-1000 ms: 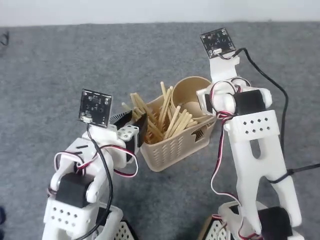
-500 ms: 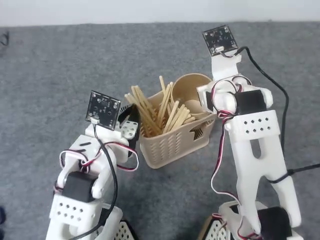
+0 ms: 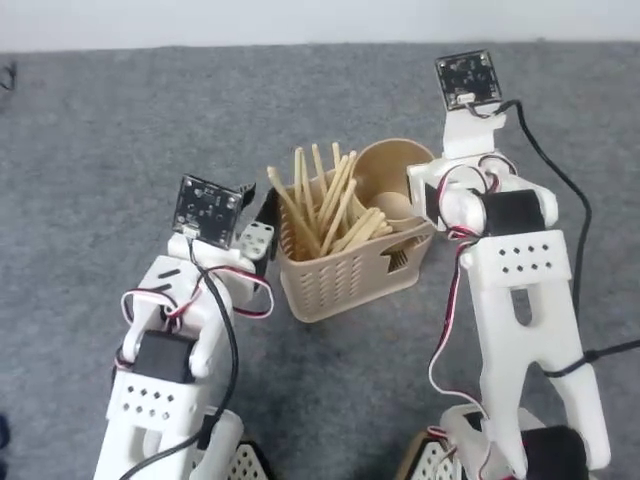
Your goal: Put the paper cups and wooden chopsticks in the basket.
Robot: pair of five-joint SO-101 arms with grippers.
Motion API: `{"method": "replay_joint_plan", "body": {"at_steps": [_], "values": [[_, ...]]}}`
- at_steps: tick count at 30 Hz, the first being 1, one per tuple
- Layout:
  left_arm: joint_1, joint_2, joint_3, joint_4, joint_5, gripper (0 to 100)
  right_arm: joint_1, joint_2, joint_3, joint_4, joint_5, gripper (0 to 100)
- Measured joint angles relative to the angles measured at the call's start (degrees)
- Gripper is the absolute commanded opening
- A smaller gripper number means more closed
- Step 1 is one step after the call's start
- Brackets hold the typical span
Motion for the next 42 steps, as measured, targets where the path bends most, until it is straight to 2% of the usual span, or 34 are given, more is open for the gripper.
{"method": "replay_joint_plan", "body": {"at_steps": [6, 16, 25, 30, 35, 38, 42], "values": [[-3.34, 0.18, 0.18, -0.44, 4.48, 21, 0.0, -0.09, 0.0, 0.0, 0.0, 0.7], [-4.57, 1.85, -1.76, -0.62, 4.57, 22, 0.53, -0.09, 0.97, -3.87, -4.84, 0.7], [-4.92, 1.67, -1.76, -0.53, 4.57, 27, 0.62, 0.0, 2.02, -8.26, -5.89, 0.7], [-5.19, -5.8, -2.99, 3.69, 6.86, 27, 0.7, 0.09, 2.29, -10.02, -7.3, 0.7], [-5.27, -19.78, -5.1, 8.0, 9.32, 27, 0.7, 0.09, 2.37, -10.55, -6.24, 0.7], [-9.23, -25.58, -5.19, 9.67, 9.49, 27, 0.7, 0.09, 2.29, -10.55, -5.98, 0.7], [-16.44, -25.76, -4.22, 12.13, 9.58, 26, 0.35, 0.09, 2.2, -10.55, -7.47, 0.7]]}}
